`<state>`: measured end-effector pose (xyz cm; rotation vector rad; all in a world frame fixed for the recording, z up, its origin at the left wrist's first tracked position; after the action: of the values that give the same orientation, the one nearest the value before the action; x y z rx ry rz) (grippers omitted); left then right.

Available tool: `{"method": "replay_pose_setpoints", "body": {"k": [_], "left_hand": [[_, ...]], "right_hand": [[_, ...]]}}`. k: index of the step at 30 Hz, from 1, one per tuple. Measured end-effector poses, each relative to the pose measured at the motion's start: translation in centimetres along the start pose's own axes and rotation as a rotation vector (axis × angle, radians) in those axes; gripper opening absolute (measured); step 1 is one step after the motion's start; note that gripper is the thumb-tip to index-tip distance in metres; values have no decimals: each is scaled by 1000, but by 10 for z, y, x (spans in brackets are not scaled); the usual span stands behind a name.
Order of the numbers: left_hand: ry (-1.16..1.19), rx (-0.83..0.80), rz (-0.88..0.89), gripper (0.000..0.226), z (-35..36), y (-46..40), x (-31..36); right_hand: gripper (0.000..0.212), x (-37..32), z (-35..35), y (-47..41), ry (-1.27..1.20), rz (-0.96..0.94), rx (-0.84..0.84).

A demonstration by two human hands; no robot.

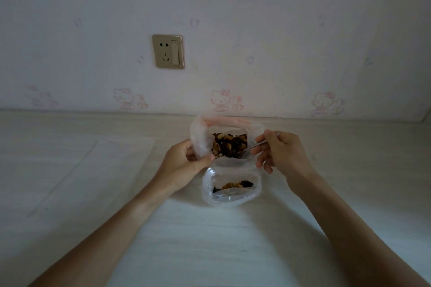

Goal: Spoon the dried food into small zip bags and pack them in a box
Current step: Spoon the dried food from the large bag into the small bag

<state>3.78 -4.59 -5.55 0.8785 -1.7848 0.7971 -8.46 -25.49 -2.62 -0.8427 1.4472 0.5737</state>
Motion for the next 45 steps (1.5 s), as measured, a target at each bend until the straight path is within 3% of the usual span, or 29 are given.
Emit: {"method": "replay_pose_setpoints", "body": {"k": [9,19,26,31,34,38,41,45], "left_hand": [[30,-3,42,17,1,-3,-3],[-6,59,40,11,-2,-3,1],[-345,118,-96,62,-21,4,22],[-414,-108,-134,67,-29,33,33],[-357,-188,-126,48,-23,50,34],[-291,-146,-170,16,-7,52,36],[-184,-109,-255,9,-3,49,40],[-138,-98,-239,9,-7,45,43]], "right_hand": [[36,-3,-7,-2,-88,149,-13],[36,-5,-13,-5,-192,93,72],[35,-11,-18,-5,-322,72,34],[38,-21,-20,-1,-338,62,-55],[39,-25,-19,4,-250,44,-156],[42,-30,-10,13,-107,-55,-269],[43,-34,-4,20,3,-207,-347],[42,-41,-3,25,15,-371,-427]]}}
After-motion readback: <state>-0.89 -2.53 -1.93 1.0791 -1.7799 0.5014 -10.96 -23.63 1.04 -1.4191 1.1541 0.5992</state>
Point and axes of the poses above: each hand's wrist, its own y-axis away from the middle knuckle, its own z-axis out of the palm, x = y × z, the point moved 1 cm from there along -y, towards the middle knuckle, and after that the axes turned 4 degrees about -z, right-handed, at the moved point
